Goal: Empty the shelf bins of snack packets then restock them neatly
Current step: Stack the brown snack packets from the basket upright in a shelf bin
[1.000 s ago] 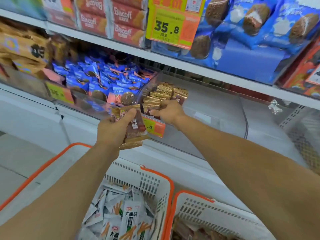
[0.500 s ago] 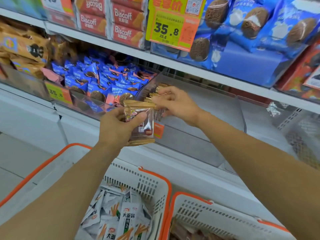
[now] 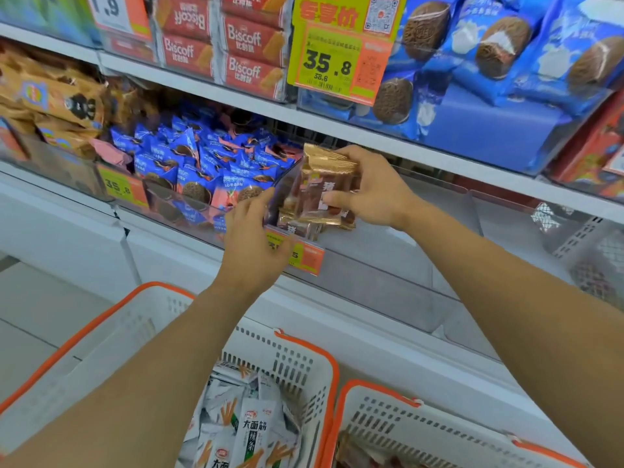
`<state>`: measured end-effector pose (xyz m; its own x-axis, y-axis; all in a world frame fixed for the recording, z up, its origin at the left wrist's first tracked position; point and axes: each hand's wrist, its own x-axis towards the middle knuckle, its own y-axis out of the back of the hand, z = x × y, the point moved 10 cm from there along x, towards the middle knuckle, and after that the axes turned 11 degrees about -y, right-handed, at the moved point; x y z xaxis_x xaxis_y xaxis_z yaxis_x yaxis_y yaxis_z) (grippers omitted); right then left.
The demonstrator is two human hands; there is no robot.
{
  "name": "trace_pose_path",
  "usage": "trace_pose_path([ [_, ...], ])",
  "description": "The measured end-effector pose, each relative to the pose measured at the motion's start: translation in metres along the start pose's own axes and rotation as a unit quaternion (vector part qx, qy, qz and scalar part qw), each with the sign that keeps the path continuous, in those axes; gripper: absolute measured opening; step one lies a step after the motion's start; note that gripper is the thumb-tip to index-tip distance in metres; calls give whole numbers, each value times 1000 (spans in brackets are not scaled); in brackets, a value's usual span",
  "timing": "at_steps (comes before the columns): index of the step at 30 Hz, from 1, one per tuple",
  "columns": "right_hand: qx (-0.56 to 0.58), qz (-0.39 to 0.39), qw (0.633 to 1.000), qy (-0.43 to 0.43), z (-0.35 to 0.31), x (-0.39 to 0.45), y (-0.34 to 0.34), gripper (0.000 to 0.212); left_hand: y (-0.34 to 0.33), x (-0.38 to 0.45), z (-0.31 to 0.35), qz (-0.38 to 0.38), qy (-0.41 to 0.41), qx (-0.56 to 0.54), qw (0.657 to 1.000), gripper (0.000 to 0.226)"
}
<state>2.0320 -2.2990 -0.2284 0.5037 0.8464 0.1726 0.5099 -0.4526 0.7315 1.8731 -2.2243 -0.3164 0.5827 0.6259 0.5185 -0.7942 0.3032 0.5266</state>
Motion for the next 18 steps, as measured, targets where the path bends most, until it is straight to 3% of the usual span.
trace_pose_path([
  [5, 66, -62, 985, -145, 35, 11, -37, 52, -6, 0, -12, -6, -5, 40, 999, 69],
  [8, 149, -148, 954, -214, 54, 13, -76, 51, -8, 2, -9, 0, -12, 50, 999, 68],
  [10, 156, -164, 941, -250, 63, 10, -84, 55, -8, 3, -8, 4, -14, 53, 998, 69],
  [16, 148, -97, 962, -208, 55, 8, -47, 20, -7, 3, -2, 17, -42, 91, 995, 66],
  [18, 116, -61, 975, -179, 51, 8, -28, 18, -8, 5, 6, 24, -74, 98, 992, 64],
])
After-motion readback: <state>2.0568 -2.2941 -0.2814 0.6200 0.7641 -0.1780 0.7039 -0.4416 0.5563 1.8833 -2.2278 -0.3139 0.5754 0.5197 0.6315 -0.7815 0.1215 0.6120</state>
